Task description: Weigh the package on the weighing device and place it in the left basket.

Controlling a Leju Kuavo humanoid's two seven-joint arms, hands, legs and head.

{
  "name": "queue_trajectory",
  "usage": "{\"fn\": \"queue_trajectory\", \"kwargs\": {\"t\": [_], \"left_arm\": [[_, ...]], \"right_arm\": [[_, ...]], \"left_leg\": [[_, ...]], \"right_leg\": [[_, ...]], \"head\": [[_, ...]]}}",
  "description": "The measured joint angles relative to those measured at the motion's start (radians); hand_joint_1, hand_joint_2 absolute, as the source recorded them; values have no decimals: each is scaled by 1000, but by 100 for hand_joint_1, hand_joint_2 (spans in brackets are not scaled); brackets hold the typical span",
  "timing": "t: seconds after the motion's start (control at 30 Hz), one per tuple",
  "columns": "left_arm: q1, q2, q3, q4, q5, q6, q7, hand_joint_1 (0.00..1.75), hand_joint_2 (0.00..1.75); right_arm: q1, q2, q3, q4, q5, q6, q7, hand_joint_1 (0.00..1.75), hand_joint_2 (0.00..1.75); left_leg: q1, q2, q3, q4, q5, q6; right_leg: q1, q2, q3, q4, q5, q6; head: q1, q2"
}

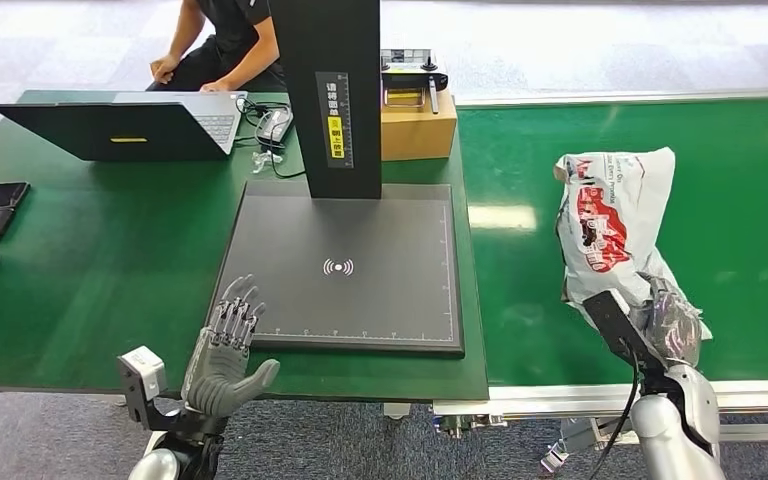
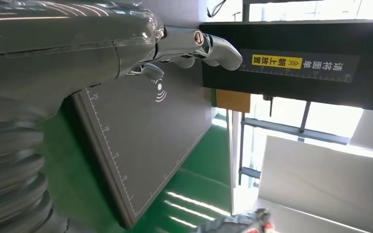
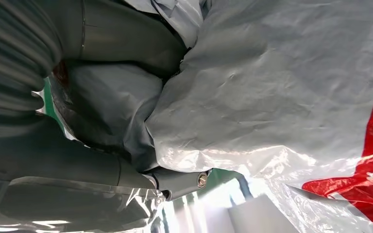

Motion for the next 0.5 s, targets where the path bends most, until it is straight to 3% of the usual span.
{"fn": "queue_trajectory", "kwargs": {"t": [0.23, 0.5], "left_arm": [[-4, -1, 3, 0, -13, -13, -11, 0, 175], [-23, -1, 2, 5, -31, -42, -25, 0, 175]], "right_arm": [[42, 22, 34, -182, 76, 24, -63, 175, 175], [6, -15, 181, -226, 354, 132, -117, 175, 175]], "left_leg": [[0, 0, 0, 0, 0, 0], [0, 1, -1, 0, 0, 0]], "right_leg": [[0, 0, 0, 0, 0, 0], [0, 1, 0, 0, 1, 0]], "head": [[0, 0], [0, 0]]}}
